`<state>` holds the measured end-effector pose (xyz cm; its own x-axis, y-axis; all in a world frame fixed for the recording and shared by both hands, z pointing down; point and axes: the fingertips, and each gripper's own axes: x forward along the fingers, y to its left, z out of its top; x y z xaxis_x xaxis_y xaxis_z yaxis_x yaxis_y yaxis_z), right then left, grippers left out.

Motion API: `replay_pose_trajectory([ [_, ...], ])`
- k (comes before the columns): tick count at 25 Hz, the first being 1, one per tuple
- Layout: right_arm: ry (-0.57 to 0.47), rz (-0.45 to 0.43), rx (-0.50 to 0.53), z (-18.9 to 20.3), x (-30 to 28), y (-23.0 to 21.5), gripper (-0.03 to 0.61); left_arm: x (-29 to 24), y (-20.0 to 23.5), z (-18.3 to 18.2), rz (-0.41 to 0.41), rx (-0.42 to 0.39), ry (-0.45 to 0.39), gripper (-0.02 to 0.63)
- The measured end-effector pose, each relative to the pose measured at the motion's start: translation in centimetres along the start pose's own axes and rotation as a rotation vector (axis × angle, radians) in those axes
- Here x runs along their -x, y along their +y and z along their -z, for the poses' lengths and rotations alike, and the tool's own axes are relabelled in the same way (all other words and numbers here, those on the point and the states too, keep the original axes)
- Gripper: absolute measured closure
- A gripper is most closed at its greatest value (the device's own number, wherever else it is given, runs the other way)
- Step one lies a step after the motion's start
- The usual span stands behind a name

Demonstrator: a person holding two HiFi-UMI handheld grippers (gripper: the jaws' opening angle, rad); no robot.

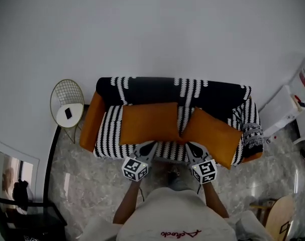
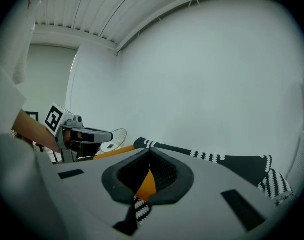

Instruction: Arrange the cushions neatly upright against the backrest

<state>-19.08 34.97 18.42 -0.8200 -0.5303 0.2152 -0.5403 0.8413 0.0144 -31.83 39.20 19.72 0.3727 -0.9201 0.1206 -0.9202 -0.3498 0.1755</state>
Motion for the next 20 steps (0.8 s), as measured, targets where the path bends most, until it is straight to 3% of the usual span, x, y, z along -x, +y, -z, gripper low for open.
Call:
replay_pose_trajectory([
  [6, 0.012, -0.015, -0.016, -0.8, -4.2, -4.4, 0.551, -5.4, 2.8, -1.5, -0.002, -0.006, 0.021, 0.584],
  [20, 0.058, -0.154, 0.003, -2.7, -18.4, -11.3, 0.551, -13.5, 14.4, -2.5, -0.132, 0.073, 0.050, 0.584],
])
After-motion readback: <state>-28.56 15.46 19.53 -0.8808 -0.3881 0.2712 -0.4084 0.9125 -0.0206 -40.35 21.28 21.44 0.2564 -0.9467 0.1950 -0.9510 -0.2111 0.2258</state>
